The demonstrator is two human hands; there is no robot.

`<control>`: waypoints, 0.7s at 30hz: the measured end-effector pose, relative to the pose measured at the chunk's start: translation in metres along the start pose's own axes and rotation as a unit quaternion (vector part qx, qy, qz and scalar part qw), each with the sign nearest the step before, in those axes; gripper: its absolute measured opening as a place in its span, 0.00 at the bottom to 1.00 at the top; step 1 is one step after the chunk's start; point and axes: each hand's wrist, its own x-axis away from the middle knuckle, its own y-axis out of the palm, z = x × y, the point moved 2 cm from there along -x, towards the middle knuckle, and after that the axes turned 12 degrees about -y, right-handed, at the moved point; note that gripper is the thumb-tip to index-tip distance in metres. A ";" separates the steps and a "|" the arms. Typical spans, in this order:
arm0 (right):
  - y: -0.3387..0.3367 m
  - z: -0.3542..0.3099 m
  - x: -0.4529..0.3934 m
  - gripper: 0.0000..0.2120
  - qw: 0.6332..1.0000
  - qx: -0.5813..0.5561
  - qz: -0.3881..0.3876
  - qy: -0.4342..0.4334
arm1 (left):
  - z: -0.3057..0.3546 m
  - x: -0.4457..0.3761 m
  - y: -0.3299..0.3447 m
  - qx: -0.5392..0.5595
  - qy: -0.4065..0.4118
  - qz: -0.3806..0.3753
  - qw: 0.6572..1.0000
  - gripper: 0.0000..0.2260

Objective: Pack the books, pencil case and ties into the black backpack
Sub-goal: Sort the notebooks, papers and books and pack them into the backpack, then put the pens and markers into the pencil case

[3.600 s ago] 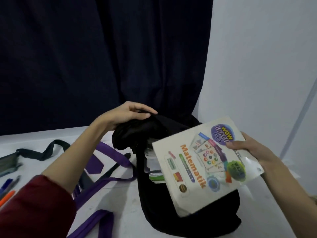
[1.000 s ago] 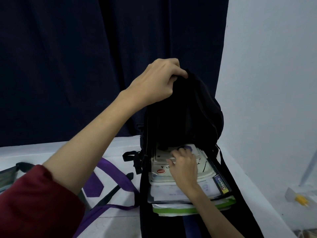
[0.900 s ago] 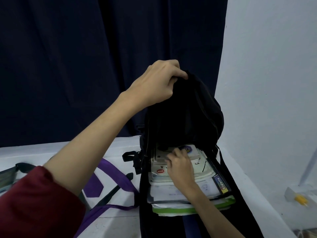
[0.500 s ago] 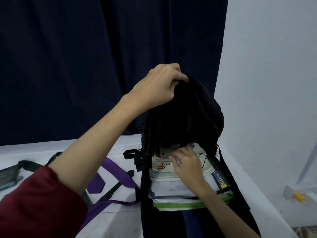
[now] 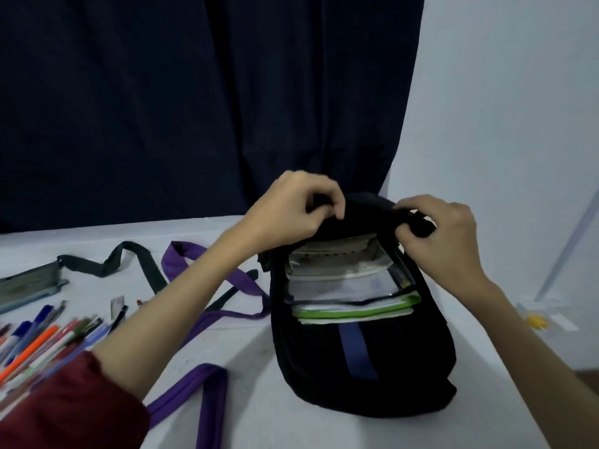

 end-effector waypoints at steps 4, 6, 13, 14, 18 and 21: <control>-0.008 0.006 0.044 0.07 0.990 -0.028 -0.138 -0.010 | -0.018 0.060 0.051 0.007 -0.058 -0.083 0.995 0.15; -0.002 0.008 0.078 0.07 0.974 0.043 -0.220 -0.042 | -0.027 0.086 0.080 -0.028 -0.092 -0.127 0.987 0.11; 0.018 0.021 0.138 0.19 0.910 0.187 -0.370 -0.023 | -0.038 0.126 0.157 -0.082 -0.098 -0.121 0.984 0.14; 0.023 0.018 0.133 0.17 0.883 0.216 -0.417 -0.007 | -0.039 0.129 0.161 -0.084 -0.096 -0.124 0.984 0.14; 0.039 -0.017 0.091 0.04 0.824 0.233 -0.516 0.027 | -0.054 0.137 0.151 -0.009 -0.142 -0.131 0.981 0.12; 0.069 -0.060 0.059 0.08 0.876 0.183 -0.444 -0.030 | -0.073 0.147 0.115 0.087 -0.179 -0.070 0.978 0.09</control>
